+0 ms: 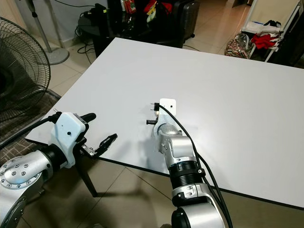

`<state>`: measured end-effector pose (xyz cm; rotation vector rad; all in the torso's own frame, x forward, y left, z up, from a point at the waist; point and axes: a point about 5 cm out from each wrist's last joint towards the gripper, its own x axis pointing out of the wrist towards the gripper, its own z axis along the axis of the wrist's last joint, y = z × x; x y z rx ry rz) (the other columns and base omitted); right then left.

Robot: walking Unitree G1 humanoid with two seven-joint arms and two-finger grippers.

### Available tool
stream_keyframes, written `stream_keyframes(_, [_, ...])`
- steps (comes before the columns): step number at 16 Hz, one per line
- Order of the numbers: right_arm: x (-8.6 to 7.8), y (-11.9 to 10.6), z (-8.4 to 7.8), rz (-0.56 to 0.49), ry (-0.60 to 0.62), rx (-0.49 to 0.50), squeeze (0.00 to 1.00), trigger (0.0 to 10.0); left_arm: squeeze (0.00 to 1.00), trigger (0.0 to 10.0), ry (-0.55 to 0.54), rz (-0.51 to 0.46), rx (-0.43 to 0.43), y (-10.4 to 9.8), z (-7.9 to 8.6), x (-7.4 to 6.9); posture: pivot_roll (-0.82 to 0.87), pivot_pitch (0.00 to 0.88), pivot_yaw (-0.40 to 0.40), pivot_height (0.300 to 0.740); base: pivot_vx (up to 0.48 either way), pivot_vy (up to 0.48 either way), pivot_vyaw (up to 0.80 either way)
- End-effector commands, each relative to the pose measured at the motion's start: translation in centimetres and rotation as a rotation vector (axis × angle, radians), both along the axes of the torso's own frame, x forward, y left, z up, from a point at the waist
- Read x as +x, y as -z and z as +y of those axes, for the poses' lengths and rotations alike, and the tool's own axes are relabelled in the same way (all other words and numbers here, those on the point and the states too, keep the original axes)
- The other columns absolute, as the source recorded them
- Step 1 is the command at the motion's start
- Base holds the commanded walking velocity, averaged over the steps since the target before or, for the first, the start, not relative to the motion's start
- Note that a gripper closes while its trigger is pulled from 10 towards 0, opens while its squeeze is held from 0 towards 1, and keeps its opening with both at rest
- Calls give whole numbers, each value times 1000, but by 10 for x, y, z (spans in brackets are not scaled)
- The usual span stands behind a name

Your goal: Setting the table

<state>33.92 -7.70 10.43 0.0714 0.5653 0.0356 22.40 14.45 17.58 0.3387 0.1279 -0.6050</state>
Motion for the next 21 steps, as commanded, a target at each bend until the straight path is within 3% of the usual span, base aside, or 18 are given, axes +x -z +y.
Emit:
stream_keyframes(1, [-1, 2, -1, 26, 2, 15, 1000, 10000, 0, 10000, 26, 2, -1, -2, -4, -1, 8, 81, -27, 740, 0, 0, 0])
stream_keyframes(3, [-2, -5, -3, 15, 4, 26, 1000, 10000, 0, 10000, 29, -2, -4, -3, -4, 1, 3, 79, -19, 740, 0, 0, 0])
stream_keyframes(6, [-7, -34, -11, -44, 10, 80, 1000, 10000, 0, 10000, 27, -15, -15, -6, -3, 5, -1, 76, -10, 740, 0, 0, 0])
stream_keyframes(8, [-13, -54, -23, -102, 1, 95, 851, 10000, 0, 10000, 21, -25, -25, -9, -3, 9, -3, 73, -7, 740, 0, 0, 0])
stream_keyframes(9, [-15, -60, -28, -128, -16, 71, 0, 10000, 0, 10000, 21, -26, -26, -9, -2, 10, -6, 71, -4, 740, 0, 0, 0])
stream_keyframes(10, [-18, -66, -33, -145, -39, 33, 0, 10000, 0, 10000, 21, -26, -26, -9, -2, 10, -10, 71, 0, 740, 0, 0, 0])
stream_keyframes(12, [-24, -54, -56, -109, -175, -214, 0, 10000, 0, 10000, 28, -20, -19, -8, -1, 11, -12, 72, 2, 740, 0, 0, 0])
stream_keyframes(14, [-28, -47, -73, -150, -297, -327, 0, 10000, 0, 10000, 42, -16, -10, -7, 0, 11, -13, 75, 12, 740, 0, 0, 0])
stream_keyframes(15, [-29, -47, -95, -152, -362, -307, 0, 10000, 0, 10000, 66, -6, 3, -6, 2, 11, -16, 76, 25, 740, 0, 0, 0])
stream_keyframes(17, [-26, -52, -111, -152, -402, -220, 0, 10000, 0, 10000, 91, 5, 15, -5, 3, 14, -25, 74, 44, 740, 0, 0, 0])
stream_keyframes(18, [-26, -53, -118, -130, -480, -174, 0, 10000, 0, 10000, 149, 32, 22, -4, -1, 14, -35, 75, 44, 740, 0, 0, 0])
stream_keyframes(21, [-26, -49, -131, -63, -705, -211, 0, 10000, 0, 10000, 310, 107, 33, -1, -10, 14, -37, 82, 28, 740, 0, 0, 0])
